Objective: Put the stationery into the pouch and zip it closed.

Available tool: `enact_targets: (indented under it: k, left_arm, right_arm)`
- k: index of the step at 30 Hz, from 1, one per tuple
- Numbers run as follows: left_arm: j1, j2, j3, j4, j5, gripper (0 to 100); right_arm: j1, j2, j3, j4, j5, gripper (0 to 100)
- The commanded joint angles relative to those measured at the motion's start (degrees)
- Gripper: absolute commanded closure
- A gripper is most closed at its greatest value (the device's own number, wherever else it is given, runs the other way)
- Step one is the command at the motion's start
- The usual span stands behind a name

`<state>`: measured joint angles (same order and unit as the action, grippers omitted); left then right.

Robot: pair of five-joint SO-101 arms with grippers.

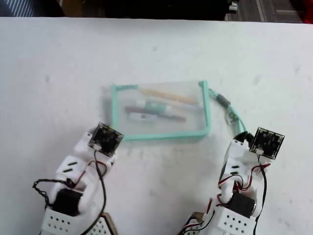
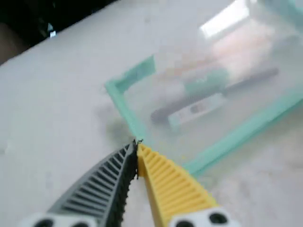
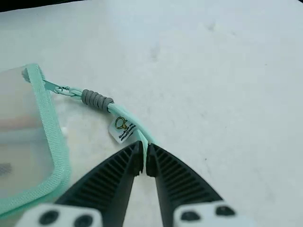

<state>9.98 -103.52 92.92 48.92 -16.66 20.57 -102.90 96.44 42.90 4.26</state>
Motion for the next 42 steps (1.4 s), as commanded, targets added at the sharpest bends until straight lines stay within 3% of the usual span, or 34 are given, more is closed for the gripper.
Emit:
enact_targets:
  k: [1, 4, 10, 16, 21, 26, 29, 35, 38, 42]
  left_arm:
    - [6.55, -0.92, -3.87, -12.84, 0.79, 98]
    - [8.04, -0.92, -3.69, -14.95, 0.79, 98]
    - [6.81, -0.92, 1.23, -15.3, 0.62, 98]
    - [10.68, -0.92, 1.85, -14.68, 0.26, 98]
    - [8.22, -0.92, 2.2, -13.19, -3.96, 98]
    - [6.55, -0.92, 2.29, -14.59, -0.18, 98]
    - [6.99, -0.92, 2.2, -14.33, -1.49, 98]
    - [6.55, -0.92, 2.2, -14.07, -1.32, 98]
    - [5.14, -0.92, -0.97, -9.93, -0.88, 98]
    - [4.35, -0.92, -7.82, -0.53, 6.77, 97]
  right_arm:
    - [-0.31, -0.4, 0.35, -1.01, 0.7, 98.0]
    - [-0.22, -0.4, 0.35, -1.01, 0.88, 98.0]
    - [-0.48, -0.22, 0.35, 0.57, 8.53, 98.1]
    - [-3.91, -0.4, 0.26, 1.27, 10.2, 98.1]
    - [-6.02, -0.4, -0.62, 1.45, 10.2, 98.1]
    - [-5.76, -0.4, -0.53, 1.45, 11.6, 98.1]
    - [-7.6, -0.31, 0.35, 2.77, 19.16, 98.1]
    - [-18.68, -0.31, 0.44, 12.53, 34.9, 98.1]
    - [-20.44, -0.31, 0.44, 14.37, 37.89, 98.1]
    - [-20.35, -0.31, 0.44, 14.37, 38.15, 98.1]
